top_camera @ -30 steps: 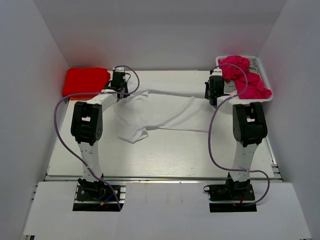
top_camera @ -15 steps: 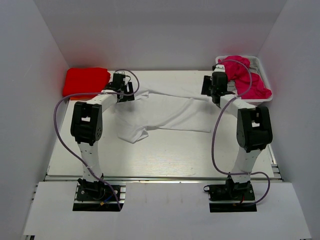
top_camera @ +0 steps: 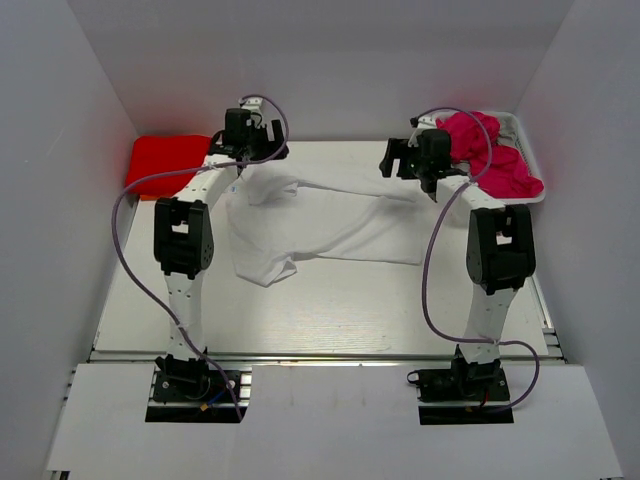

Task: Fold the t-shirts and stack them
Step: Fold the flattened tshirt in 1/3 of the way

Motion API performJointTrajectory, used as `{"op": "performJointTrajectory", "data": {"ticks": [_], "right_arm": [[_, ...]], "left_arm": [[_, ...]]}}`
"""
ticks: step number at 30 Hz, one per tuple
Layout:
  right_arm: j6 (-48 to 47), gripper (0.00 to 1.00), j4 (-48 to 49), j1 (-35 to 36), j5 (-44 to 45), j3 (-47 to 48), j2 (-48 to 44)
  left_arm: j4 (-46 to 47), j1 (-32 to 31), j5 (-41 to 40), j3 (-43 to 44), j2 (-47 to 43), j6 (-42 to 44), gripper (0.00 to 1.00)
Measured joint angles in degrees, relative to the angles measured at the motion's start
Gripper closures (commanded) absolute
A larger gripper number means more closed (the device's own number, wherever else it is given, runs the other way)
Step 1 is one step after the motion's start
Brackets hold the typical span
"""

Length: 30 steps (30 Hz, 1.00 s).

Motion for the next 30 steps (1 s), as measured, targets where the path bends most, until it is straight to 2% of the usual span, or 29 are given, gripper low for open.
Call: {"op": "performJointTrajectory", "data": {"ticks": [8, 14, 23, 27, 30], "right_arm": [[2.71, 0.1, -1.05, -0.02, -1.9, 0.2, 6.25], [4.44, 0.1, -1.38, -0.07, -2.08, 0.07, 7.65], [4.68, 0.1, -2.4, -0.09, -1.92, 0.07, 7.65], [4.07, 0.1, -4.07, -0.07, -1.46, -0.31, 6.25], [3.78, 0.1, -4.92, -0.07, -0.5, -2.58, 1.46]], "left_arm": [[0.85, 0.0, 9.92, -1.57, 9.84, 0.0, 0.0], [5.92, 0.13, 12.7, -5.88, 9.46, -0.33, 0.0], [4.09, 0.2, 12.26, -4.72, 9.44, -0.28, 0.0], [0.24, 0.13, 9.25, -2.71, 8.85, 0.46, 0.0], [-3.76, -0.31, 4.66, -2.89, 5.22, 1.16, 0.0]]}}
